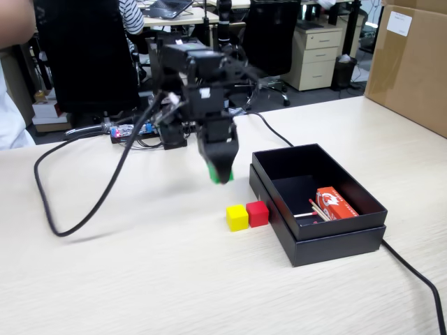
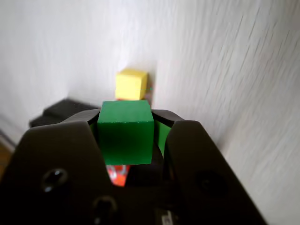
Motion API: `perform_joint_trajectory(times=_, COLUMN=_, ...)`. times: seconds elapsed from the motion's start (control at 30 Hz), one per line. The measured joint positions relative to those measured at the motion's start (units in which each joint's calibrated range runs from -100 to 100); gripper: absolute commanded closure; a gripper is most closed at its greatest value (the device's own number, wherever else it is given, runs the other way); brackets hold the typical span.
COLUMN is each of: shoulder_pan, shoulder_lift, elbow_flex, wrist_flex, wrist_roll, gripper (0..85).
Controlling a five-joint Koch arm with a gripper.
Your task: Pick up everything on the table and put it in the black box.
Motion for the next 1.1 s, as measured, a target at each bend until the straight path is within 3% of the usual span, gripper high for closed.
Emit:
perform_joint_trajectory(times=0.2, shoulder_pan=11.0, shoulder_lift=-7.4, elbow_flex=2.2, wrist_flex=-0.2, wrist_roll=0.7, gripper=84.6)
perform_joint_trajectory(times=0.33, shoulder_pan=14.6, shoulder_lift=6.3, elbow_flex=14.7, wrist_flex=-0.3, wrist_roll=1.8, gripper=84.6)
perform_joint_trajectory(times=0.6, shoulder_pan=13.9, shoulder_lift=33.5, elbow_flex=23.2, wrist_flex=-0.2, wrist_roll=1.9, gripper=84.6)
perform_joint_trajectory(times=0.93, shoulder_pan=12.7, shoulder_lift=41.6, elbow_flex=25.1, wrist_flex=-0.2, wrist_roll=2.3, gripper=84.6)
perform_joint_trajectory(times=0.97, shoulder_pan=12.5, shoulder_lift=41.9, elbow_flex=25.1, wrist_flex=-0.2, wrist_roll=2.5, gripper=73.8)
perform_joint_trajectory(times=1.07, shoulder_pan=12.4, shoulder_lift=42.7, elbow_flex=25.1, wrist_flex=-0.2, wrist_roll=2.6, gripper=59.7)
perform_joint_trajectory(times=1.1, shoulder_pan=12.4, shoulder_lift=43.0, elbow_flex=25.1, wrist_flex=-0.2, wrist_roll=2.6, gripper=58.7)
